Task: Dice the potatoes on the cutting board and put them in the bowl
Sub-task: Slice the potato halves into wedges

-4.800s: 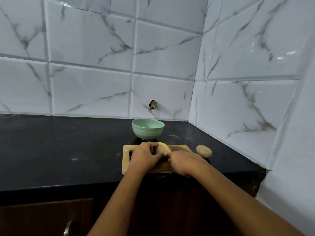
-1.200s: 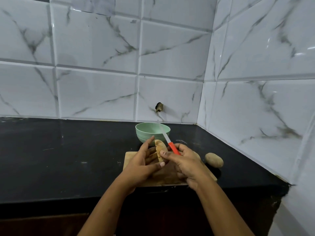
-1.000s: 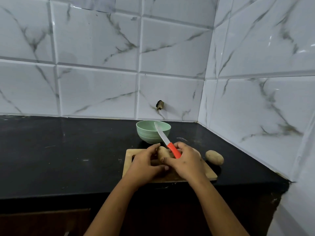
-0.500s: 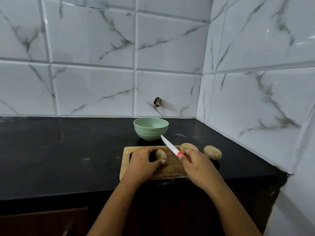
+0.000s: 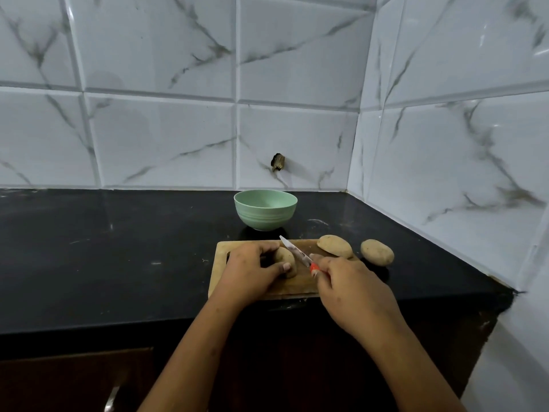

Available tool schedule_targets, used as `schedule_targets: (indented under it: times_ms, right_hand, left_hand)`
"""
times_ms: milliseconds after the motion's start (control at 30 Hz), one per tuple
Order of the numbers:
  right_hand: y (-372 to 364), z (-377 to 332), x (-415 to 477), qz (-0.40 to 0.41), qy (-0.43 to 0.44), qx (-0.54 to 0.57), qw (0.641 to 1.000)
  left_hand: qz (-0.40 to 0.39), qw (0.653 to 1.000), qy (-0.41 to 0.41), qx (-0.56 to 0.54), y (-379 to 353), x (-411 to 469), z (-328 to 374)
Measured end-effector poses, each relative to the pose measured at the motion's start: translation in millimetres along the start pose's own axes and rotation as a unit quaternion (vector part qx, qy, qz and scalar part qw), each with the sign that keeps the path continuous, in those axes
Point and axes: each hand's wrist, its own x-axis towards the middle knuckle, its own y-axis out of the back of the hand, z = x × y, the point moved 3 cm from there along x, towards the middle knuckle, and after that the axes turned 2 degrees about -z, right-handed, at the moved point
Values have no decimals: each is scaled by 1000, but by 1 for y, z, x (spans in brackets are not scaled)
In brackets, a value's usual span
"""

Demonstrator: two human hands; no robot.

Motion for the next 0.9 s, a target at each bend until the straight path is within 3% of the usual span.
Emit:
schedule_targets:
  times_ms: [300,633,900]
  right_hand:
    - [2,5,10,-31,23,-14,999]
    - [-13,-20,33,-79,32,-142,986]
    - [3,-18,-8,-110,29,-182,977]
  left_hand:
    - [1,1000,-6,2,-1,3,-3]
    - [21,999,20,18,-4,7,-6]
    - [23,999,27,24,-2,2,-1]
